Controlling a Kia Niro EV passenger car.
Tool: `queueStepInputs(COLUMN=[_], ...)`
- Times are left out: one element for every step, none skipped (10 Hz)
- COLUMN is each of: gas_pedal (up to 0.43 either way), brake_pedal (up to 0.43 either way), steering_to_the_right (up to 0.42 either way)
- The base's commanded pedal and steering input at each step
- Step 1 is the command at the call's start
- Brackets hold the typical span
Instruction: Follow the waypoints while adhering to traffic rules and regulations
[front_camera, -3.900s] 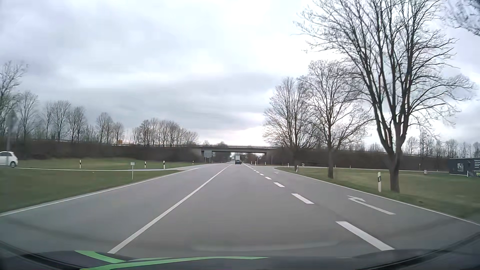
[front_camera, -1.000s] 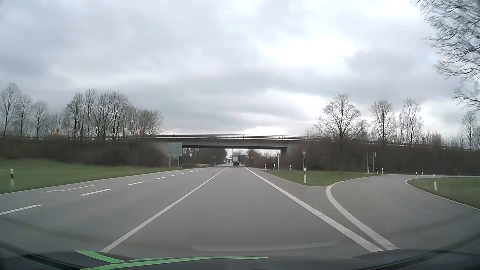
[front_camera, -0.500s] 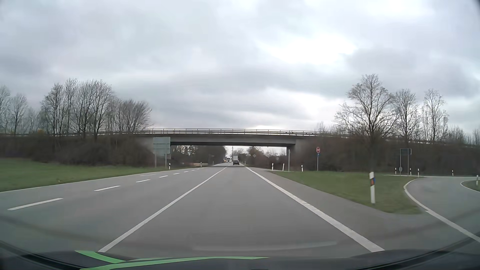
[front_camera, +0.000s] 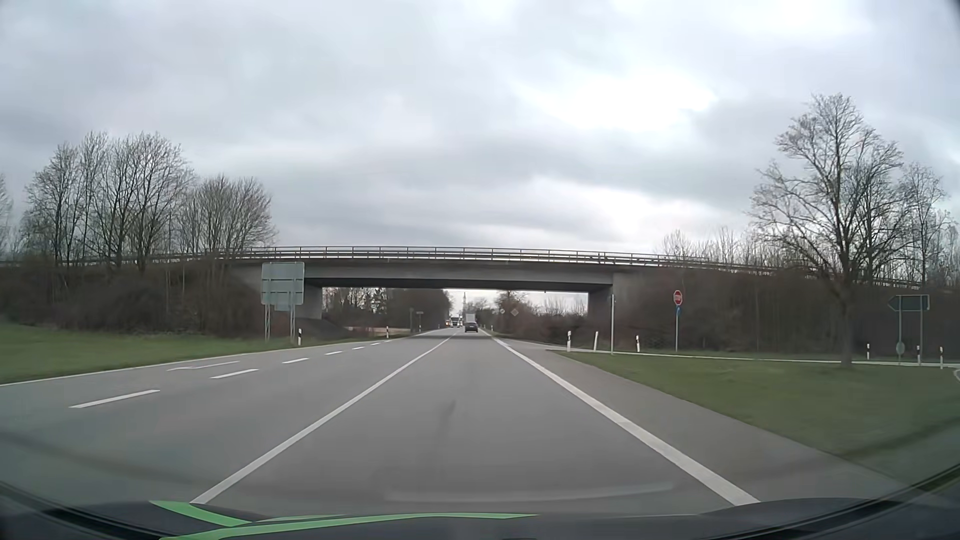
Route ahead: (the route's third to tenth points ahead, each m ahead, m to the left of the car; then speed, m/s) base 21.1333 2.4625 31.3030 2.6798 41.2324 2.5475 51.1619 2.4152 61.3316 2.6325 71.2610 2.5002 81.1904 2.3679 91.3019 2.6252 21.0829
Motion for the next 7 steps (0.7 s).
queueStepInputs(gas_pedal=[0.157,0.157,0.157,0.157,0.157,0.157,0.157], brake_pedal=[0.0,0.0,0.0,0.0,0.0,0.0,0.0], steering_to_the_right=[0.002,0.002,0.002,0.002,0.002,0.002,0.002])
